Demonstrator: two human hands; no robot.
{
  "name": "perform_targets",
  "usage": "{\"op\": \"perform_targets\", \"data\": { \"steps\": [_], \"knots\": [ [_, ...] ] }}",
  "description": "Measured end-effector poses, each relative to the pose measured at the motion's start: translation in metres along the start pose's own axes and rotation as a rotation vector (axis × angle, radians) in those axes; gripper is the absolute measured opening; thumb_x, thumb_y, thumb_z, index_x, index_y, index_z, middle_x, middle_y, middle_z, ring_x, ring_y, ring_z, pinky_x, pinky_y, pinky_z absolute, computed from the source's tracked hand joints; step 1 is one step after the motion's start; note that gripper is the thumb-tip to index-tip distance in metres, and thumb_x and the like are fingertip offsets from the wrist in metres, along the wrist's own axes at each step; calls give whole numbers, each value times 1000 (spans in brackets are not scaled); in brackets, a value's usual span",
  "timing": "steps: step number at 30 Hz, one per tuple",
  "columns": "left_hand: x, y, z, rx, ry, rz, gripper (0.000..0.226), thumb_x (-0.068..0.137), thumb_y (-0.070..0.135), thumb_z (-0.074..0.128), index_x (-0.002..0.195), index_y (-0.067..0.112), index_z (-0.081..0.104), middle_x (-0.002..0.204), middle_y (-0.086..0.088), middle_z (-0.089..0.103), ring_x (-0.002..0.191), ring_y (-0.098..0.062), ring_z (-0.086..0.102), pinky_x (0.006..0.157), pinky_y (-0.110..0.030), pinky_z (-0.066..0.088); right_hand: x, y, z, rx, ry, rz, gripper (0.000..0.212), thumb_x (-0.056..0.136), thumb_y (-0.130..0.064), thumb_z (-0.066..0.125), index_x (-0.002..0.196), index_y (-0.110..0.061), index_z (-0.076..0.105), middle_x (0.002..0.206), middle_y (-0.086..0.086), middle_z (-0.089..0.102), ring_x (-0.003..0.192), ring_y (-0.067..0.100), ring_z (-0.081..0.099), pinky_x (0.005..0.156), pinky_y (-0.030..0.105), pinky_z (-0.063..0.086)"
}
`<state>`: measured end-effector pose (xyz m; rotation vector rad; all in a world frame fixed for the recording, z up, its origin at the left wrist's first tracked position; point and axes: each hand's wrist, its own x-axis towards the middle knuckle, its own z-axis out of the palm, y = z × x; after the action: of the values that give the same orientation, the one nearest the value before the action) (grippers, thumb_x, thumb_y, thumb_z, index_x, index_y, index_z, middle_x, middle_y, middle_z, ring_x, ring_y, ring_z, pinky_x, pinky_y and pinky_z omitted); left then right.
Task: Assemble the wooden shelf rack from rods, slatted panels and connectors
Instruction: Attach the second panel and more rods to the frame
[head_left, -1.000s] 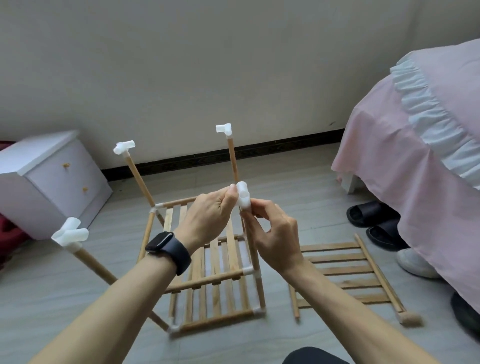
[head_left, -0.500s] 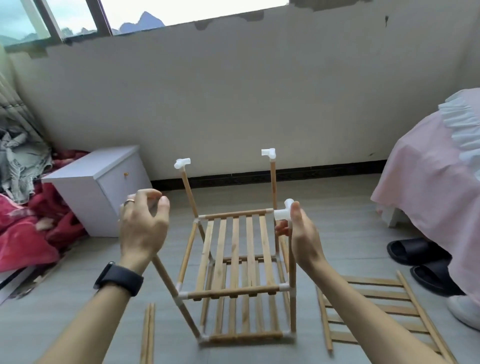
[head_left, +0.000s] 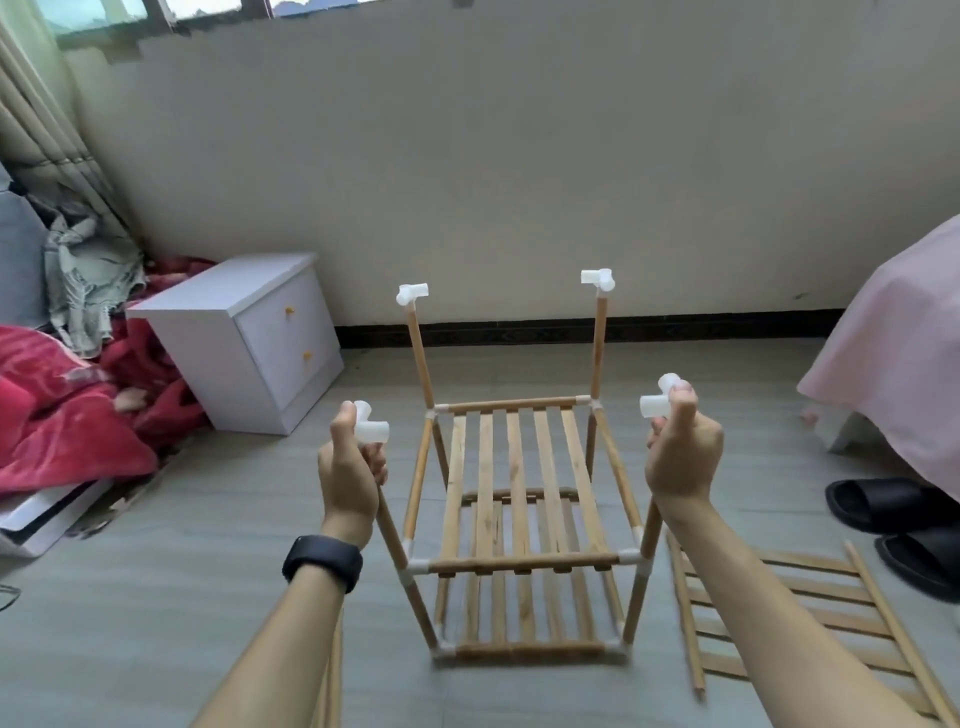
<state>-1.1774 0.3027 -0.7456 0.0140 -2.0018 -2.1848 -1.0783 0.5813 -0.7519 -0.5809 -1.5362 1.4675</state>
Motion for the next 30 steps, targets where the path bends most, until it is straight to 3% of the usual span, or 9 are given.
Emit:
{"op": "perform_targets", "data": {
  "steps": [7, 12, 14, 17, 21, 23, 26, 30],
  "knots": [
    [6, -8, 20, -121, 243, 5, 36, 79, 53, 50, 70, 19, 55, 47, 14, 41, 46, -7, 40, 47, -26, 32, 4, 4, 1, 56, 20, 22, 49, 81, -61, 43, 54, -21, 44, 42, -9, 37, 44, 12, 37, 45, 24, 32],
    [3, -6, 31, -156, 338, 6, 38, 76, 54, 49, 69, 18, 59, 45, 13, 42, 44, -5, 41, 48, -26, 33, 4, 4, 1, 83, 38, 41, 46, 77, -61, 42, 56, -20, 46, 41, -9, 38, 42, 6, 38, 43, 23, 32],
    [0, -7, 32, -119, 289, 24, 42, 79, 58, 48, 67, 19, 57, 47, 12, 42, 45, -6, 41, 49, -27, 34, 4, 3, 0, 78, 21, 52, 50, 76, -64, 42, 57, -19, 47, 41, -9, 38, 41, 5, 38, 44, 22, 32],
    [0, -8, 20, -87, 90, 28, 55, 84, 71, 45, 71, 18, 55, 49, 11, 42, 45, -5, 41, 47, -24, 34, 5, 1, -6, 69, -42, 90, 55, 76, -70, 45, 57, -18, 47, 46, -8, 39, 44, 8, 37, 47, 25, 33],
    [15, 8, -4, -32, -216, -70, 78, 78, 85, 43, 94, 12, 63, 57, 3, 52, 51, -10, 49, 54, -25, 43, 6, -2, -12, 13, -191, 59, 63, 82, -77, 52, 63, -17, 50, 51, -5, 46, 46, 6, 44, 50, 21, 40],
    [22, 17, -9, 59, -314, -87, 70, 82, 76, 52, 101, 10, 66, 65, -1, 57, 54, -10, 52, 58, -26, 47, 10, -5, -12, 6, -209, 59, 55, 88, -68, 58, 64, -19, 52, 53, -8, 50, 49, 5, 47, 55, 23, 43],
    [26, 24, -4, 173, -295, -12, 30, 89, 44, 59, 99, 17, 66, 80, -6, 58, 58, -11, 53, 55, -26, 45, 17, -8, -8, -19, -196, 56, 46, 95, -50, 62, 63, -20, 51, 52, -7, 47, 49, 9, 43, 53, 28, 39],
    [18, 13, 10, 44, -114, 74, 15, 77, 24, 46, 72, 19, 60, 60, 6, 51, 52, -12, 46, 43, -23, 37, 15, -3, -4, -23, -134, 25, 40, 86, -48, 55, 61, -18, 47, 52, -1, 41, 47, 16, 37, 49, 26, 33]
  ]
}}
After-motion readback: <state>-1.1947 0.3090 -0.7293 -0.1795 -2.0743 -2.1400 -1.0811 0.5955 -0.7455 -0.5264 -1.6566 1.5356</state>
